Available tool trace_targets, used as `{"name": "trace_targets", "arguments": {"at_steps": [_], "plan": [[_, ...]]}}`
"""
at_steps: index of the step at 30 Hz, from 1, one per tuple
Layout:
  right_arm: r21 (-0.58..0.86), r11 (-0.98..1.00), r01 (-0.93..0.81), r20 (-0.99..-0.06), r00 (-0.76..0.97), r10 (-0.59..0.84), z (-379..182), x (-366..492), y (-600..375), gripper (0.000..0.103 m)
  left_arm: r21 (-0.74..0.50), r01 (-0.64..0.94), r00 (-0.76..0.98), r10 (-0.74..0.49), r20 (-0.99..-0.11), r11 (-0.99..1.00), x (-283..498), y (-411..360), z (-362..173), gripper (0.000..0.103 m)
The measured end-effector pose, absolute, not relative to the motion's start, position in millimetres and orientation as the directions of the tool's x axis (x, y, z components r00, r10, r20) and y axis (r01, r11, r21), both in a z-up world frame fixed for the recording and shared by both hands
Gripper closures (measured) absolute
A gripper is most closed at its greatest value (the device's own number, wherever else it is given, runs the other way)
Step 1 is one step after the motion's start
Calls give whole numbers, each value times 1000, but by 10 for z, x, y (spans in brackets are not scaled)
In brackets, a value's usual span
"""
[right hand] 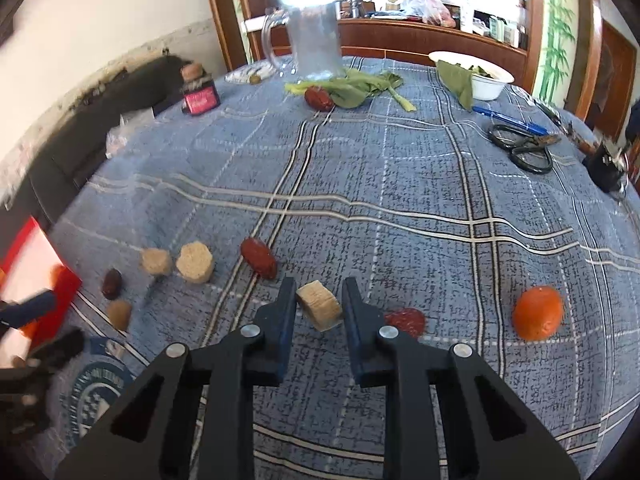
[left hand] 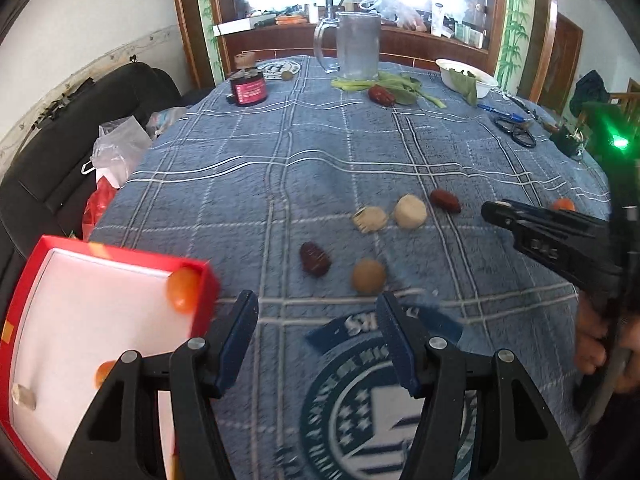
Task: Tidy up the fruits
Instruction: 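Grasp a kiwi with the left gripper while the right gripper grasps a snack cube, then carry both items into the red box and open both grippers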
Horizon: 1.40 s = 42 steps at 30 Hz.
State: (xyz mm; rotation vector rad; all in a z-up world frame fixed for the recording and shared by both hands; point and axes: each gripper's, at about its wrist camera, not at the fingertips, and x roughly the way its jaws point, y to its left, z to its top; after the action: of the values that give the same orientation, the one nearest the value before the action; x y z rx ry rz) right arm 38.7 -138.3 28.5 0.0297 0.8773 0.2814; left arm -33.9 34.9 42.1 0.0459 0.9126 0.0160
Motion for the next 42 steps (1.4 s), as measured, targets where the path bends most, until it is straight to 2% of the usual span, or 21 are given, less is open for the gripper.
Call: {"name": "trace_targets", "arguments": {"at_steps": [7, 10, 13, 14, 22, 31, 38, 42], "plan": [[187, 958, -216, -735, 616, 282, 361, 345, -1456, 78, 81, 2, 586, 64, -808, 997, -125, 170, 267, 46], [198, 956, -215, -735, 613, 290, 357, 341, -1455, 78, 78, 13, 568, 56, -821, 997, -65, 112, 190, 62], [208, 955, -211, -732, 614, 295, 368, 342, -1475, 78, 73, 22, 577, 47, -816, 997, -38, 76, 155, 72], [210, 955, -209, -731, 615, 295, 373, 343, -1483, 78, 64, 32, 578, 34, -816, 997, -30, 62, 160, 82], [230, 953, -198, -702, 645, 304, 473, 302, -1533, 78, 83, 26, 606, 50, -794, 996, -134, 7, 233, 82], [257, 929, -268, -615, 696, 371, 717, 93, -1430, 78, 80, -12, 746, 62, -663, 997, -724, 230, 868, 82], [233, 883, -407, -598, 657, 460, 797, -154, -1057, 78, 93, -130, 796, 160, -584, 987, -1268, 856, 1155, 82], [237, 856, -460, -622, 605, 497, 845, -286, -708, 78, 161, -212, 786, 266, -559, 964, -1423, 1188, 1160, 82]]}}
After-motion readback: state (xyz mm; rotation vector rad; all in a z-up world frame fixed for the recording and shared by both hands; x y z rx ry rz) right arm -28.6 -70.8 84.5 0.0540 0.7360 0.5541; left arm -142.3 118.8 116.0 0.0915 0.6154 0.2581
